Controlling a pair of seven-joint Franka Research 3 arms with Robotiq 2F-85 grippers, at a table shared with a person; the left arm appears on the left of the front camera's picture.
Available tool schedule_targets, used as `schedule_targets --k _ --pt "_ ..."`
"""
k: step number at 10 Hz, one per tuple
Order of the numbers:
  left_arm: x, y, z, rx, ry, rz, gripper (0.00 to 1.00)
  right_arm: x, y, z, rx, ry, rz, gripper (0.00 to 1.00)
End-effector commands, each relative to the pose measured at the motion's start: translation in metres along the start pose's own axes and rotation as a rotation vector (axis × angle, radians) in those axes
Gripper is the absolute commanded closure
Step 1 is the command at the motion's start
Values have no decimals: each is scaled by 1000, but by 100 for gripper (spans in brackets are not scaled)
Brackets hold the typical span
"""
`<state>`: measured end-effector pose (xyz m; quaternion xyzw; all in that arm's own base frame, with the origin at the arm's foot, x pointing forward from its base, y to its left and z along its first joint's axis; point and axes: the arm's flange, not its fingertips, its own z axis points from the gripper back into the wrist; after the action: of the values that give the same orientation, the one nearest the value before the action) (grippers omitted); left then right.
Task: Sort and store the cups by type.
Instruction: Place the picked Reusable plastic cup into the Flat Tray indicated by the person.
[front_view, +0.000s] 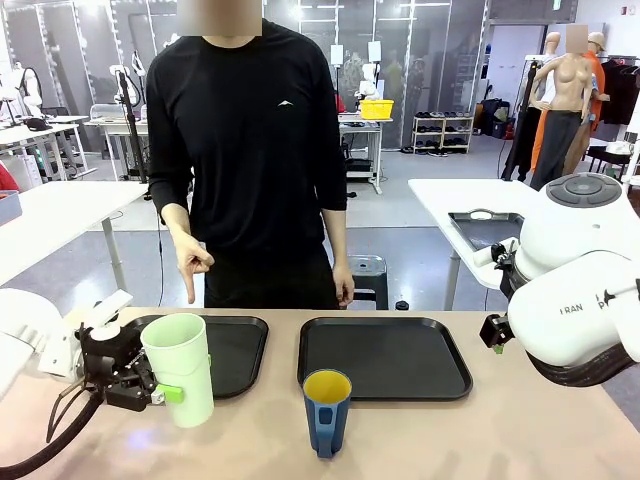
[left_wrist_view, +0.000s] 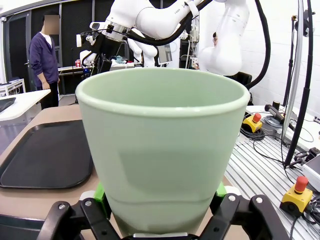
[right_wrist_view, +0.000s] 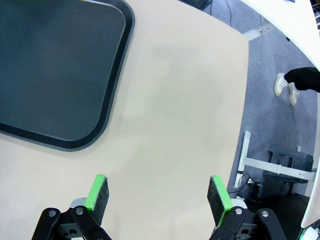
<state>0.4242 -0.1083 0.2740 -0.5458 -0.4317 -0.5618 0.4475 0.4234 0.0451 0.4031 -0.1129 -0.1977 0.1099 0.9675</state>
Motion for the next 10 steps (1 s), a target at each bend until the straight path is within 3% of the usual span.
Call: schedule_targets --k 1,4,5,10 --pt "2 1 -1 -6 2 -4 62 -1 0 -1 0 1 3 0" --pt "2 1 -1 -6 2 -4 62 -1 0 -1 0 1 3 0" --pt "0 0 0 0 0 0 15 -1 0 -1 0 1 3 0" --pt "9 63 42 93 -59 -81 15 -1 0 -1 0 1 3 0"
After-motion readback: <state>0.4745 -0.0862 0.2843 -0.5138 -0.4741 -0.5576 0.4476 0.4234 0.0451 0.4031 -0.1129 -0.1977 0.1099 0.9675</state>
